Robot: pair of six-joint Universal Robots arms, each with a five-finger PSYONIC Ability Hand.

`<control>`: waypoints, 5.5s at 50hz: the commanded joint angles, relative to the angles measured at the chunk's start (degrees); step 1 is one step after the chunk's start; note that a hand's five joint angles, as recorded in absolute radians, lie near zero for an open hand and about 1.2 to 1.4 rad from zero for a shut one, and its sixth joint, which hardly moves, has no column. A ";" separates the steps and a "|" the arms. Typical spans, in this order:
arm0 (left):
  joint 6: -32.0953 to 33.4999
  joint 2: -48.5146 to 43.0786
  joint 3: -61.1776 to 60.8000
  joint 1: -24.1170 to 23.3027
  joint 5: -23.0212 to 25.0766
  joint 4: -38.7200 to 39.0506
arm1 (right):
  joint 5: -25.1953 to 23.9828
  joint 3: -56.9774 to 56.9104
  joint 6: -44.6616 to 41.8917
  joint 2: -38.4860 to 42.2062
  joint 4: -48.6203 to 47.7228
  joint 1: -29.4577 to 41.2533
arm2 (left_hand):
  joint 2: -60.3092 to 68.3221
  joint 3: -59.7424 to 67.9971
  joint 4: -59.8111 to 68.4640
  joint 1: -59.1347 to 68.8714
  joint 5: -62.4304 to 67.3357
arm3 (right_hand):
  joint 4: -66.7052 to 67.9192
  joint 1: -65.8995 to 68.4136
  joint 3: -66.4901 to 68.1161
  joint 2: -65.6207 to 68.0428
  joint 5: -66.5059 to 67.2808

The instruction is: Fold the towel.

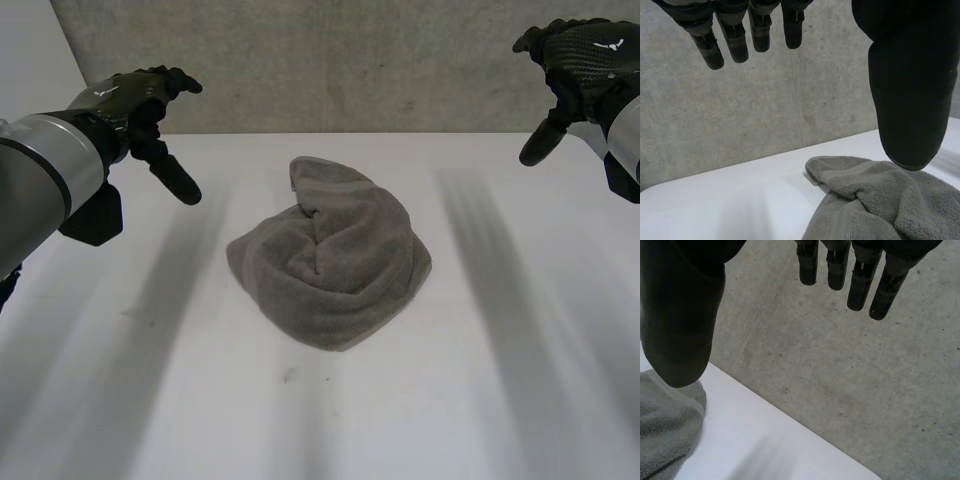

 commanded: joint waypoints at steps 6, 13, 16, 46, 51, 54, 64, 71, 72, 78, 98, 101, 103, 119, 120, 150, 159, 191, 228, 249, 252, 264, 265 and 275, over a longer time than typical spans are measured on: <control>0.07 -0.26 -0.38 -0.05 0.29 0.53 | -0.84 0.73 -0.09 0.85 -0.12 -0.12 | 0.94 0.84 0.94 0.63 -0.25 | -4.97 -0.52 -4.31 -4.09 -3.59; 0.34 -6.06 -0.99 -0.14 0.29 4.23 | -6.54 -1.45 -0.26 7.95 -0.30 0.32 | 1.61 1.52 1.61 1.30 0.42 | -4.97 -0.52 -4.31 -4.09 -3.59; 0.60 -10.81 -0.03 -0.14 0.29 5.72 | -10.67 -5.39 0.00 14.44 -0.47 0.41 | 1.78 1.68 1.78 1.47 0.59 | -4.97 -0.52 -4.31 -4.09 -3.59; 3.06 -35.07 1.64 -4.36 1.08 21.36 | -11.75 -35.83 -9.05 53.50 2.60 9.46 | 18.60 18.51 18.60 18.29 17.41 | 23.09 27.54 23.74 23.96 24.47; 3.68 -34.89 0.94 -5.94 1.08 21.19 | -9.82 -35.04 -8.70 50.53 4.53 9.46 | 48.88 48.78 48.88 48.57 47.69 | 64.97 69.42 65.63 65.85 66.35; 3.76 -34.37 0.32 -7.34 0.90 20.84 | -8.85 -32.24 -8.96 45.96 6.11 9.28 | 62.67 62.58 62.67 62.36 61.49 | 65.03 69.48 65.69 65.91 66.41; 4.12 -19.95 -13.30 -8.40 0.81 15.21 | -9.63 -7.44 -16.17 27.04 16.84 8.67 | 69.38 69.28 69.38 69.07 68.19 | 65.03 69.48 65.69 65.91 66.41; 10.07 -6.09 -29.09 -7.52 0.90 14.60 | -12.52 18.98 -32.23 12.82 30.09 9.28 | 69.38 69.28 69.38 69.07 68.19 | 65.03 69.48 65.69 65.91 66.41; 10.09 -6.06 -29.12 -7.52 0.90 14.60 | -12.53 19.02 -32.26 12.81 30.11 9.28 | 69.38 69.28 69.38 69.07 68.19 | 65.03 69.48 65.69 65.91 66.41; 20.18 -0.62 -36.93 -4.89 0.72 14.68 | -22.38 19.90 -29.88 7.80 34.42 8.93 | 69.38 69.28 69.38 69.07 68.19 | -4.97 -0.52 -4.31 -4.09 -3.59; 24.24 3.87 -41.08 -3.48 0.99 13.28 | -16.15 -13.22 -8.61 29.39 23.26 13.23 | 69.38 69.28 69.38 69.07 68.19 | -4.97 -0.52 -4.31 -4.09 -3.59; 24.24 3.87 -40.28 -3.13 0.99 13.37 | -12.81 -16.56 -10.01 33.96 23.34 13.85 | 69.38 69.28 69.38 69.07 68.19 | -4.97 -0.52 -4.31 -4.09 -3.59; 24.16 3.87 -38.53 -2.34 0.99 13.28 | -11.23 -17.45 -11.15 35.55 23.43 13.94 | 69.38 69.28 69.38 69.07 68.19 | -4.97 -0.52 -4.31 -4.09 -3.59; 22.93 3.96 -26.14 -3.04 0.55 13.63 | -10.43 -14.82 -12.74 34.70 18.79 15.52 | 69.38 69.28 69.38 69.07 68.19 | 64.91 69.36 65.56 65.78 66.29; 22.92 3.96 -26.13 -3.04 0.55 13.63 | -10.16 -15.34 -12.74 34.17 17.90 15.52 | 69.38 69.28 69.38 69.07 68.19 | 65.03 69.48 65.68 65.90 66.41; 4.90 -2.46 -29.95 -3.65 -3.50 27.08 | -10.42 7.11 -21.68 15.52 8.65 14.38 | 66.72 66.62 66.72 66.40 65.53 | 65.03 69.48 65.69 65.91 66.41; 11.15 -2.37 -45.38 -2.69 -2.70 25.85 | -11.65 19.02 -25.93 17.20 13.33 9.72 | 58.80 58.71 58.80 58.49 57.62 | 65.03 69.48 65.69 65.91 66.41; 17.30 -2.69 -19.21 -4.53 0.46 17.06 | -13.06 30.44 -25.75 12.89 -3.11 6.21 | 4.14 4.04 4.14 3.82 2.95 | 65.03 69.48 65.69 65.91 66.41; 17.39 -24.82 22.30 -4.97 3.82 7.66 | -4.01 8.12 -24.70 9.11 -6.45 5.33 | 69.38 69.28 69.38 69.07 68.19 | 65.03 69.48 65.69 65.91 66.41; 11.85 14.85 3.49 -5.59 -4.28 7.74 | -4.18 -19.11 -20.91 -10.50 21.82 5.24 | 69.38 69.28 69.38 69.07 68.19 | 65.03 69.48 65.69 65.91 66.41; 11.94 14.68 -1.08 -5.59 -4.28 8.71 | -4.62 -21.93 -21.18 -5.42 26.40 5.41 | 69.38 69.28 69.38 69.07 68.19 | 65.03 69.48 65.69 65.91 66.41; 12.64 -7.70 -5.41 -5.33 -4.11 14.94 | -4.19 -25.44 -21.71 12.07 25.56 6.47 | 69.38 69.28 69.38 69.07 68.19 | 65.03 69.48 65.69 65.91 66.41; 12.64 -7.73 -5.39 -5.32 -4.11 14.95 | -4.01 -27.37 -21.62 15.41 23.80 6.56 | 69.38 69.28 69.38 69.07 68.19 | 65.03 69.48 65.69 65.91 66.41; 16.25 -23.02 29.64 -4.44 -3.76 23.81 | -2.78 -42.59 -20.74 28.19 -0.51 6.91 | 69.38 69.28 69.38 69.07 68.19 | 65.03 69.48 65.69 65.91 66.41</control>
